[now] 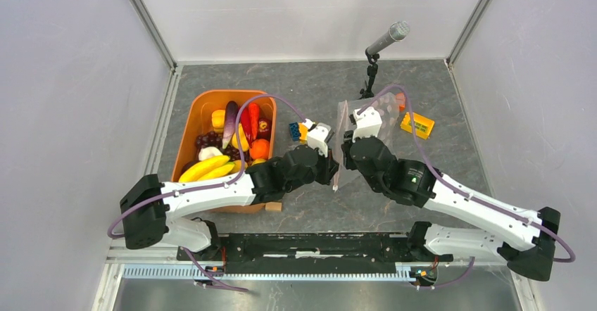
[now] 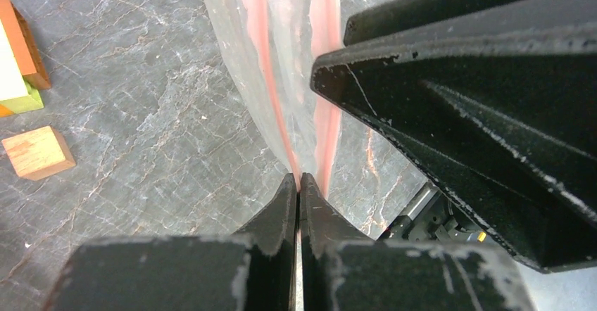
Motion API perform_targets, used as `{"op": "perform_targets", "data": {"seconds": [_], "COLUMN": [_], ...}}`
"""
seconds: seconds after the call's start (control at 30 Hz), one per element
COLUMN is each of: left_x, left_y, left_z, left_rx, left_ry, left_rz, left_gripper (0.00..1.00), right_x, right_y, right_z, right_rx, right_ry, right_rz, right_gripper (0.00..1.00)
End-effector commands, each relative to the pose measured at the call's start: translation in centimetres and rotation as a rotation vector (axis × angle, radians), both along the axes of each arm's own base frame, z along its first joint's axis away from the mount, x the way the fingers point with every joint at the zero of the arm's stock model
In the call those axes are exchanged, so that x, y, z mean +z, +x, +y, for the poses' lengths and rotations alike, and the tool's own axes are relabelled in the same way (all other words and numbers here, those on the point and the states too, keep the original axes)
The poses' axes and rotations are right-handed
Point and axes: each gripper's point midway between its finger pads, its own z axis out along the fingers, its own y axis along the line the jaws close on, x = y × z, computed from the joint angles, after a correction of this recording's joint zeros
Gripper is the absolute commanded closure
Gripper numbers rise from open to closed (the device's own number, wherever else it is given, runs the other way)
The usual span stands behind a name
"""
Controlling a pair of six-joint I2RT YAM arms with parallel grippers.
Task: Place the food in the zip-top bag and seal the zipper
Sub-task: Open the zipper of the food storage bag.
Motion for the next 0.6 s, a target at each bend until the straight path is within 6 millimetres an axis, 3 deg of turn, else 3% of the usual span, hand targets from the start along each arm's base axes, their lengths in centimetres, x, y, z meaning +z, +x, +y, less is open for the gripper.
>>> {"op": "perform_targets", "data": {"seconds": [0.0, 0.2, 0.3, 0.57], "left_x": [3.2, 3.4, 3.7, 3.6], "left_y": [0.6, 0.6, 0.6, 0.3], "left_z": [0.2, 0.6, 0.6, 0.3], "left_rx": [0.068, 0.086, 0.081, 0.073], "left_ry": [-0.076, -0.081, -0.094, -0.113], "left_rz": [-0.016, -0.012, -0.011, 0.004], "left_gripper": [0.98, 0.98, 0.98, 0.98], "right_x": [1.7, 1.1, 0.6, 0.7], "right_y": [0.0, -0.3, -0.4, 0.0], "right_z": [-0.8, -0.5, -0.5, -0.1], "right_rx": [-0.08, -0.101, -0.124, -0.183], "right_ry": [-0.012, -0.097, -0.114, -0.098], "right_rz": [-0.054, -0.05, -0.053, -0.084], "right_gripper": [0.71, 0.7, 0.63, 0.66]}}
